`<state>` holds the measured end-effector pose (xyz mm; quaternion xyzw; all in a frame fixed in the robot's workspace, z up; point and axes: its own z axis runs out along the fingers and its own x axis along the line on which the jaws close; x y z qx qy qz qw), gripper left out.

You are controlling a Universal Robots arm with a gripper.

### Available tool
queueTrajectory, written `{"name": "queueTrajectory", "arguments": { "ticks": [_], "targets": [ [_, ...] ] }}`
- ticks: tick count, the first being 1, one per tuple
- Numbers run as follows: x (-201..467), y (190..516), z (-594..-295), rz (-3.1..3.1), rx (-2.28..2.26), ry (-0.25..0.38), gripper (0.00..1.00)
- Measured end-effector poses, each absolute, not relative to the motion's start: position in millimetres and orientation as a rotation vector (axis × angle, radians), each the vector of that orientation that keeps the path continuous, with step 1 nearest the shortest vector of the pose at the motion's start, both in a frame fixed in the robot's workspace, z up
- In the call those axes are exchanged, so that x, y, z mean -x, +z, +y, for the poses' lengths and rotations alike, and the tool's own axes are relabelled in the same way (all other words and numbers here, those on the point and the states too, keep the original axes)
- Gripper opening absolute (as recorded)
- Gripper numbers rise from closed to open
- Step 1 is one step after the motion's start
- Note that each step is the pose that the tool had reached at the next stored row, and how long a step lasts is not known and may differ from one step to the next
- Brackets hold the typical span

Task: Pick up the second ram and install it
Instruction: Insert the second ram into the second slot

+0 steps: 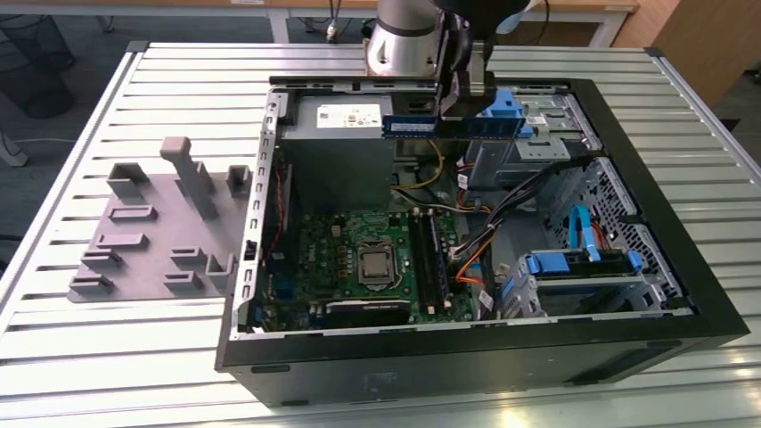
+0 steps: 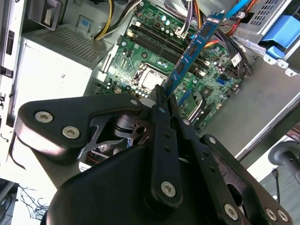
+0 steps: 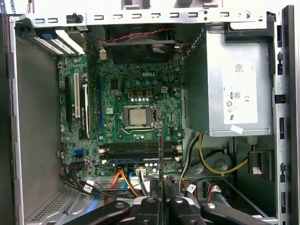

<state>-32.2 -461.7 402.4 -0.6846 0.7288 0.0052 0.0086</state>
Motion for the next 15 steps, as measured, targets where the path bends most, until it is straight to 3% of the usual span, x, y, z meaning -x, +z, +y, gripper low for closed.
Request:
{"name": "queueTrajectory", "arguments": {
  "ticks": [15],
  "targets": [
    [32.2,402.4,-461.7,2.317,2.095,0.016,0.14]
  ]
}}
